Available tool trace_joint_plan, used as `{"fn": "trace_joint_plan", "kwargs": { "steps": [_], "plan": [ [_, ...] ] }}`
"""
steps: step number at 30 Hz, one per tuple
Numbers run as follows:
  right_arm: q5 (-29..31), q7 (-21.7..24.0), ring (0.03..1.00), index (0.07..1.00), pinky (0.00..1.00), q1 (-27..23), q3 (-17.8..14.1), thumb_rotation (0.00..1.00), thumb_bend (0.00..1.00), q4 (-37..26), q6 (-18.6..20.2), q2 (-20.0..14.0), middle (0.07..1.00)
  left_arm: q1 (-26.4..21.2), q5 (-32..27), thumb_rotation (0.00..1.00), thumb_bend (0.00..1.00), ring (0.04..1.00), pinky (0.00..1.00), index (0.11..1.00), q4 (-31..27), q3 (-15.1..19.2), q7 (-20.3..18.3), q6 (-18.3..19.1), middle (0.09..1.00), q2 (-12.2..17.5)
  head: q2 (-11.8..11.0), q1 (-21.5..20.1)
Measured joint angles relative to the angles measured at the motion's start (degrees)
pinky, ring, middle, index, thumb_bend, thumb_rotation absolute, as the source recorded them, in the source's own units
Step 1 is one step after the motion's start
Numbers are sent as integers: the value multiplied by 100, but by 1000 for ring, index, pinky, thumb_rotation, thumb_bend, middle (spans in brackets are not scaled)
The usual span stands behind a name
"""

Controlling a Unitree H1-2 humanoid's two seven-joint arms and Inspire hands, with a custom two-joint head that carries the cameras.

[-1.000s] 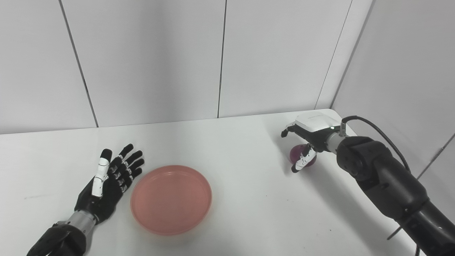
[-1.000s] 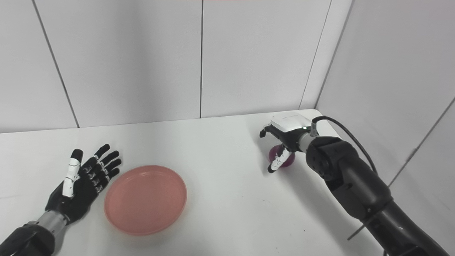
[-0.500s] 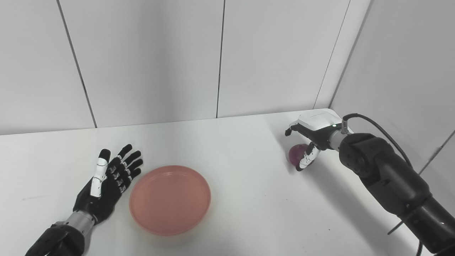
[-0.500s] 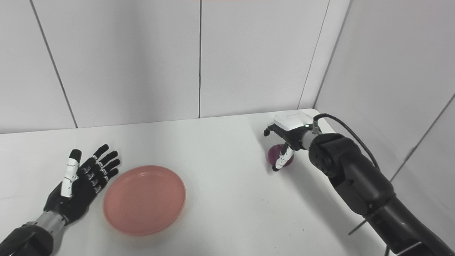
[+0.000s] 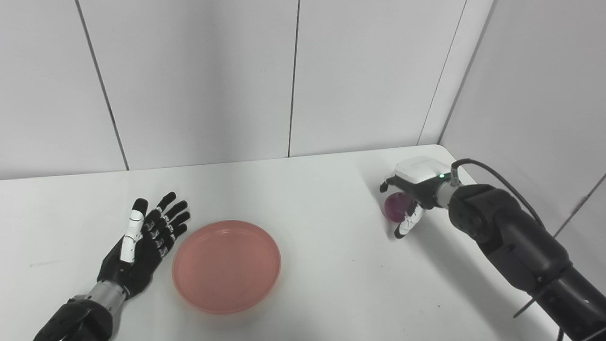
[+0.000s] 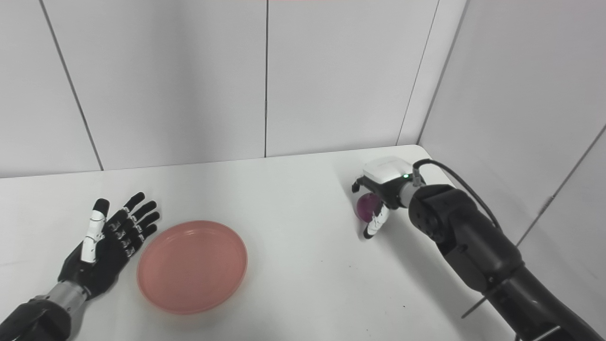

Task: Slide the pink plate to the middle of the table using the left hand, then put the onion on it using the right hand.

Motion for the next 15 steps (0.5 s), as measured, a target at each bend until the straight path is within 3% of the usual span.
{"fn": "trace_joint_plan", "kwargs": {
  "steps": [3,7,15],
  "plan": [
    [32,-48,922,805,740,16,-13,341,1000,80,-6,38,890,0,0,940,705,964,997,972,-2,-8,1,0,956,1,9,44],
    [208,-449,912,793,688,101,-116,339,1000,308,-144,99,877,0,3,931,708,959,994,969,-2,-43,-2,0,953,24,0,53],
    [218,-1052,919,808,728,233,-171,326,1000,613,-395,127,899,2,3,905,736,957,999,963,4,-50,-3,0,955,42,-18,62]
  ]
}}
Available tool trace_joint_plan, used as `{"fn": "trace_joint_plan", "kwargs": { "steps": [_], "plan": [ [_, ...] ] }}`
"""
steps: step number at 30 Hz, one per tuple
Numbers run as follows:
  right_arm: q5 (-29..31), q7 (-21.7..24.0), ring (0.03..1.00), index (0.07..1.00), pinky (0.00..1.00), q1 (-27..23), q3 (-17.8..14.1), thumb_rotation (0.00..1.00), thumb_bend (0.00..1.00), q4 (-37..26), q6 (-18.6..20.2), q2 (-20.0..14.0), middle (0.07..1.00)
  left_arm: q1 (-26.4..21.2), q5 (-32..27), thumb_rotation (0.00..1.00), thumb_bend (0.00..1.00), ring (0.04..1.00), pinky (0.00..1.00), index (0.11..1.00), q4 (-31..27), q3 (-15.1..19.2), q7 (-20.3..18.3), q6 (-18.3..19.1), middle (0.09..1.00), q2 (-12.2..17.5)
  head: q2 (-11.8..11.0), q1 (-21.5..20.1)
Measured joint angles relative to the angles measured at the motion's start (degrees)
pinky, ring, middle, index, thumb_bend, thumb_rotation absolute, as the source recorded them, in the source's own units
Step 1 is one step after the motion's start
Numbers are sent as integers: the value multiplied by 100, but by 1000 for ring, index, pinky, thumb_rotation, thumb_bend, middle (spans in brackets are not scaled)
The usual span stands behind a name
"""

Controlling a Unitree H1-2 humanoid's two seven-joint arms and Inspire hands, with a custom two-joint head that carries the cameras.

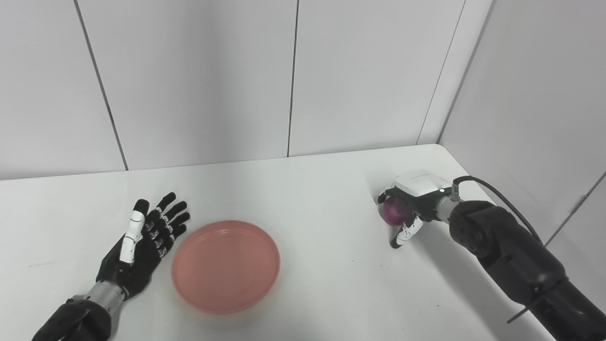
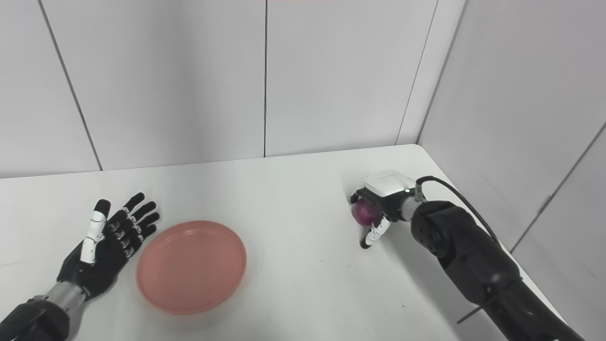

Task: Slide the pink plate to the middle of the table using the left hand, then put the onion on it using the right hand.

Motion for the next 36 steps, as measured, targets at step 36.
{"fn": "trace_joint_plan", "kwargs": {
  "steps": [36],
  "plan": [
    [53,193,826,800,637,-107,4,211,1000,131,-28,7,876,-18,-2,879,767,939,974,938,48,-13,-32,-1,938,12,0,0]
  ]
}}
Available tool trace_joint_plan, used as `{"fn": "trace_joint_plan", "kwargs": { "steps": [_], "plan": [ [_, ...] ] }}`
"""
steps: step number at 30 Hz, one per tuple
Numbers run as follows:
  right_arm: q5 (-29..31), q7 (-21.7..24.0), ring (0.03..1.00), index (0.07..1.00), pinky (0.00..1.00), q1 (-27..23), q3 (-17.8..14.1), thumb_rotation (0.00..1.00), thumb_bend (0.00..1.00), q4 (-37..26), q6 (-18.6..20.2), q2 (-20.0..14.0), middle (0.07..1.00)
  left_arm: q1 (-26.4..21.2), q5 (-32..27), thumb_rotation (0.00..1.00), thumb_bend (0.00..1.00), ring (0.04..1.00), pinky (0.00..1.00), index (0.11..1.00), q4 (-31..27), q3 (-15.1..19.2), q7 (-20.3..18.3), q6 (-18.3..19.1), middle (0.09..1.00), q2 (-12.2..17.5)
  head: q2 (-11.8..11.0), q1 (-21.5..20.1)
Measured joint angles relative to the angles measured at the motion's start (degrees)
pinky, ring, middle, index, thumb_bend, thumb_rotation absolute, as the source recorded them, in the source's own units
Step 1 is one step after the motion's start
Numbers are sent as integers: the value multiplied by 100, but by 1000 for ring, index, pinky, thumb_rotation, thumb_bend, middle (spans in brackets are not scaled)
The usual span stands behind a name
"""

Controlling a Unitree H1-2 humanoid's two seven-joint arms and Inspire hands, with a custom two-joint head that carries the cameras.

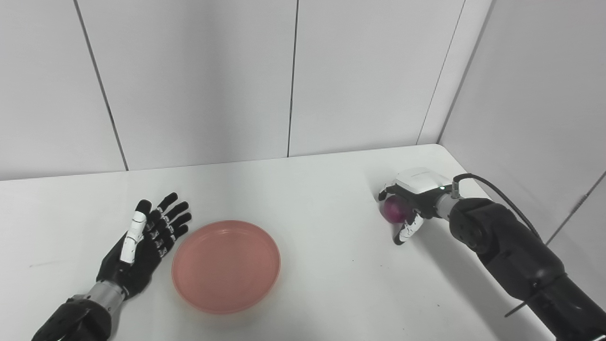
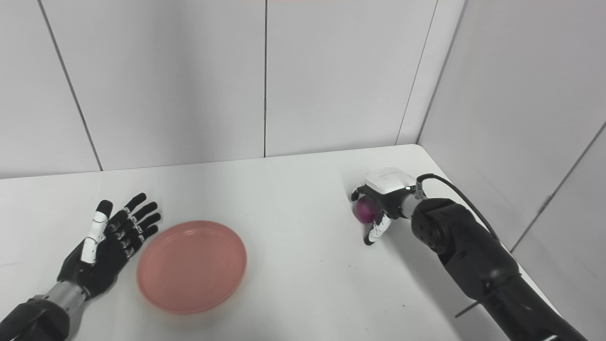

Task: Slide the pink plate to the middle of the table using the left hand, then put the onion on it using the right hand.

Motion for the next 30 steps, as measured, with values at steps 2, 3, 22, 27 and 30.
{"fn": "trace_joint_plan", "kwargs": {
  "steps": [2,3,22,27,30],
  "plan": [
    [17,60,820,803,640,-17,-1,201,1000,4,1,3,869,-12,0,882,762,938,973,938,21,2,-22,0,937,0,0,0],
    [27,103,820,805,643,-29,-2,194,1000,5,3,4,865,-16,0,882,761,938,974,939,27,1,-27,0,936,0,0,0],
    [108,240,698,773,581,-80,-9,62,848,35,87,26,763,-42,3,909,738,954,998,954,73,0,-93,-17,951,3,35,0],
    [122,221,695,754,581,-82,-17,51,800,61,89,26,768,-37,4,911,729,962,1000,959,60,-1,-89,-16,956,4,44,0],
    [163,211,679,747,569,-86,-24,57,783,84,88,26,765,-36,4,909,731,959,998,956,60,-1,-90,-16,956,6,53,0]
  ]
}}
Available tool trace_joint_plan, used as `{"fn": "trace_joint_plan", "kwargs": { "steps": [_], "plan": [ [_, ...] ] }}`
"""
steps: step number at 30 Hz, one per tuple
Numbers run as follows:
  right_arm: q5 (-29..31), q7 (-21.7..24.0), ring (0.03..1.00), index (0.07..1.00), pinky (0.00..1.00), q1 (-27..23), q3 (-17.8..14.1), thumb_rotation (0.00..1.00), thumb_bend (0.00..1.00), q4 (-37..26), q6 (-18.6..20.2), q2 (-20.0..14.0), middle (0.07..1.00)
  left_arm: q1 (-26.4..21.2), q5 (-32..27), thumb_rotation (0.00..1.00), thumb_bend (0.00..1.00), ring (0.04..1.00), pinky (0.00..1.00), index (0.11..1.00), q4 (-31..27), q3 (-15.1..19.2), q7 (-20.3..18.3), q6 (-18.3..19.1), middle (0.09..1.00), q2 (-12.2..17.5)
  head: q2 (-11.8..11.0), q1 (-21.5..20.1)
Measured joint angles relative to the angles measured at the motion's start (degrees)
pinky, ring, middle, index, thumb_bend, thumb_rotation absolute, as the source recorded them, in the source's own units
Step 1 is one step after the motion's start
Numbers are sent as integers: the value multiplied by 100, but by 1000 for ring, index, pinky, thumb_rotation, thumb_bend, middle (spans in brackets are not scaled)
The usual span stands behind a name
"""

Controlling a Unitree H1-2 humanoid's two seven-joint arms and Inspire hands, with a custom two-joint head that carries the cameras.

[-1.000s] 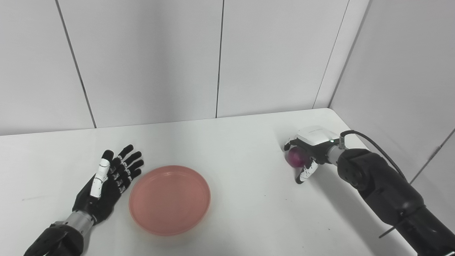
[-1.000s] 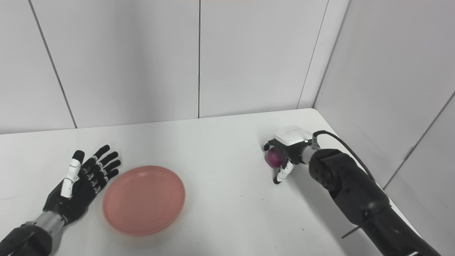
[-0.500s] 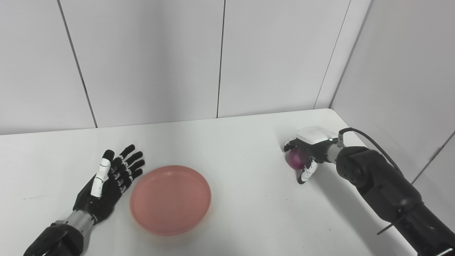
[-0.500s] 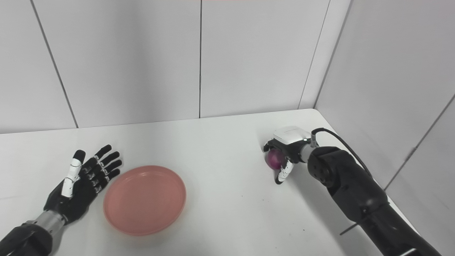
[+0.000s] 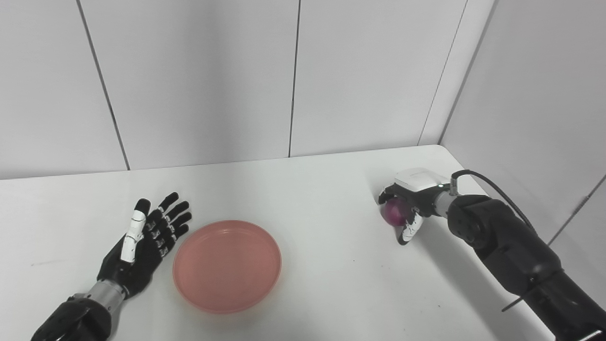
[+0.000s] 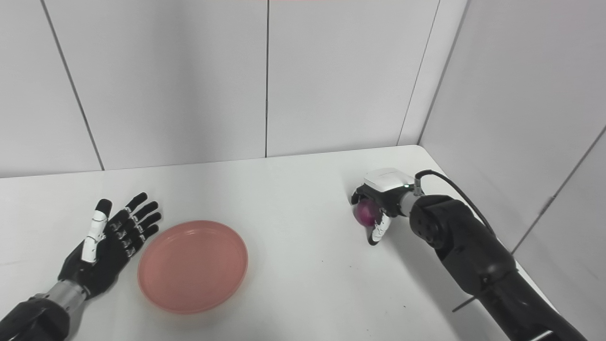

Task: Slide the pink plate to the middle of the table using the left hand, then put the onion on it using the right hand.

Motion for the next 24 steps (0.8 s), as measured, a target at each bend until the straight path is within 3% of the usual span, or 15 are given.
{"fn": "trace_joint_plan", "kwargs": {
  "steps": [10,11,14,18,20,24],
  "plan": [
    [148,-88,541,681,485,-10,5,23,726,92,-11,-19,620,-1,1,903,736,953,991,951,8,-4,-1,0,948,8,9,0],
    [155,-88,516,665,466,-10,8,9,645,92,-11,-22,554,-1,1,903,737,955,993,954,8,-4,-1,0,948,8,9,0],
    [167,-133,502,648,456,-13,11,1,575,125,-19,-28,501,-1,0,899,742,956,997,954,8,-4,-1,0,948,8,9,0],
    [183,-243,489,634,441,-36,27,0,561,208,-26,-31,490,-2,-1,892,747,950,989,952,10,-4,-3,0,947,7,9,0],
    [183,-272,483,550,438,-36,43,0,532,210,-30,-39,463,-2,-1,890,755,942,974,946,13,-4,-4,0,941,7,18,9],
    [189,-391,471,528,422,-42,82,0,524,263,-59,-45,451,-7,0,887,761,939,969,943,22,-10,-4,0,938,8,18,9]
  ]
}}
